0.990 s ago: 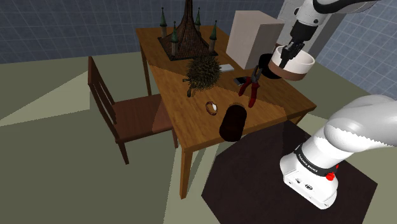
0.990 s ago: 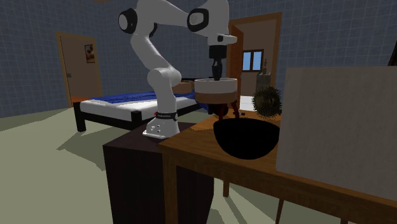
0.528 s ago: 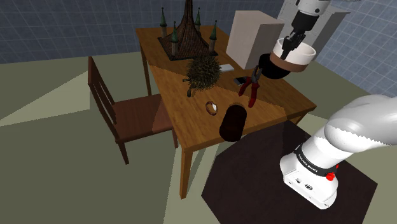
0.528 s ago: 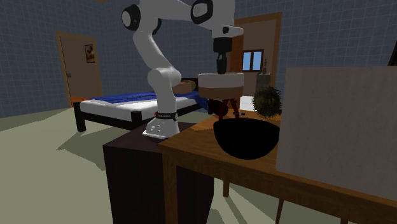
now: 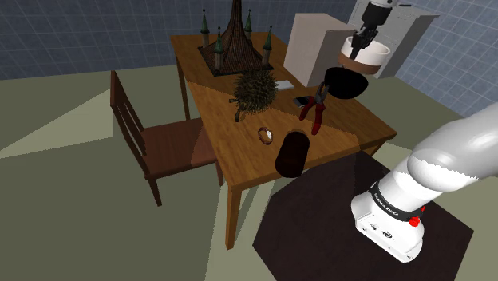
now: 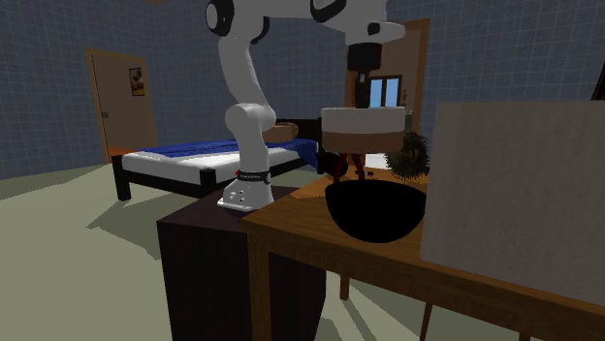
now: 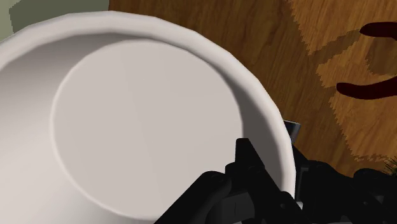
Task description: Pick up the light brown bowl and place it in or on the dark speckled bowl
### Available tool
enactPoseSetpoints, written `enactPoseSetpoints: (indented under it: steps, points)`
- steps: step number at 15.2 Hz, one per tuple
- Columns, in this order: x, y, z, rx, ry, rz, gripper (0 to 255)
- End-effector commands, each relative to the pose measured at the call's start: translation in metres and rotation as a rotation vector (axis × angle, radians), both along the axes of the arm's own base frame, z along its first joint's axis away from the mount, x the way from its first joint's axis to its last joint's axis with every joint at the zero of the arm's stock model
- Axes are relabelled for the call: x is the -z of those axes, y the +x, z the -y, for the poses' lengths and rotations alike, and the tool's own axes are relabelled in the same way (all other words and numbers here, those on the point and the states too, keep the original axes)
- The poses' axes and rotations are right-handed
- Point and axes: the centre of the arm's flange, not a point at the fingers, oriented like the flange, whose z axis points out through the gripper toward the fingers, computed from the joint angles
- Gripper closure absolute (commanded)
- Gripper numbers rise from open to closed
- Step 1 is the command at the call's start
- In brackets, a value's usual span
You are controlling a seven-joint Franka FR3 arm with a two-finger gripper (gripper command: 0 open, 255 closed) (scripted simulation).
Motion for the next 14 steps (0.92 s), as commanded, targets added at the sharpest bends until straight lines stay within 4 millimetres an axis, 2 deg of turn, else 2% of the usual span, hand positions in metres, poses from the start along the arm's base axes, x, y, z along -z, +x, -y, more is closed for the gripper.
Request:
enactPoseSetpoints:
  steps: [1,3,14]
  points:
    - [-0.002,0.016,0.019,-0.001,-0.002,0.000,255]
    - [-0.005,0.036,0.042,-0.001,-0.002,0.000,255]
    - [0.053,0.036,0.042,-0.001,-0.002,0.000,255]
